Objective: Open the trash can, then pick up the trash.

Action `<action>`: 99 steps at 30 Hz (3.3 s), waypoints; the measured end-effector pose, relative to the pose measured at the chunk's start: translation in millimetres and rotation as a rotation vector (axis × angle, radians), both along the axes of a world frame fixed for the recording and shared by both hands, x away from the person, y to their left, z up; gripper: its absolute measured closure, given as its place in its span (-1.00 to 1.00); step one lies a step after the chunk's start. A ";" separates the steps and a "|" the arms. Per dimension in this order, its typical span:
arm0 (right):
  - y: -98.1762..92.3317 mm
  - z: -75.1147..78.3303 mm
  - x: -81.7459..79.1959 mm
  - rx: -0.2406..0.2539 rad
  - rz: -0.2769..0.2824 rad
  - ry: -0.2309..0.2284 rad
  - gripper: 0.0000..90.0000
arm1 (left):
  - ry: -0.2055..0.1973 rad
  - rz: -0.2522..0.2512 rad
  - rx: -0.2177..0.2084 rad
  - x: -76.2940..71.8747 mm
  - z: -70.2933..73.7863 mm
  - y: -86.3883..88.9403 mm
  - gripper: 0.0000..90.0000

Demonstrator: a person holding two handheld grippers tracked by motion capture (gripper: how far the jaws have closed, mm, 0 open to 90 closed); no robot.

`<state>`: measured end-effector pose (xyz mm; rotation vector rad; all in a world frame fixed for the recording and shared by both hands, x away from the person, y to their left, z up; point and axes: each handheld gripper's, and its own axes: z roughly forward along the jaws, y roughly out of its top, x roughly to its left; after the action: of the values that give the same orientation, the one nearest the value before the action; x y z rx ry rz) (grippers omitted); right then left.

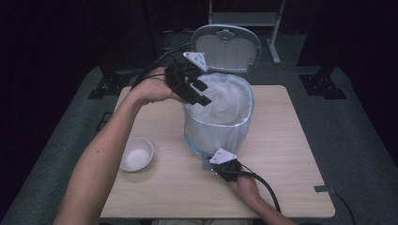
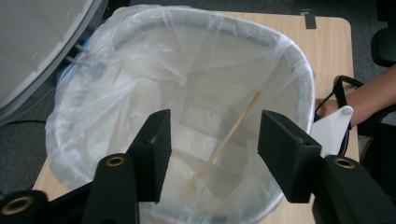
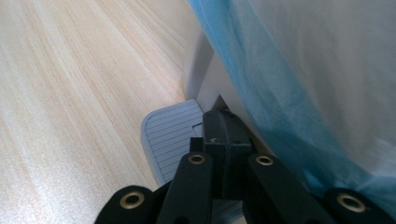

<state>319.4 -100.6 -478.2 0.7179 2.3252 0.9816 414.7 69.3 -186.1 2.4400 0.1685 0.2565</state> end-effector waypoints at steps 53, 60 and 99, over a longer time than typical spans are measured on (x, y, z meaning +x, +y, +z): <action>0.3 0.0 -0.2 -0.002 -0.001 -0.002 1.00 | 0.022 0.088 -0.126 -23.8 -31.6 77.2 -0.60; 0.3 0.0 -0.2 -0.002 -0.002 -0.002 1.00 | 0.017 0.099 -0.128 -26.9 -34.3 85.6 -0.60; 1.1 0.2 -1.2 0.002 -0.009 0.006 1.00 | 0.005 0.179 -0.212 -53.6 -76.3 152.0 -0.60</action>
<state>318.2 -99.6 -478.0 0.7319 2.3252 0.9788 361.1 221.3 -262.5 2.2174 0.3978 0.2957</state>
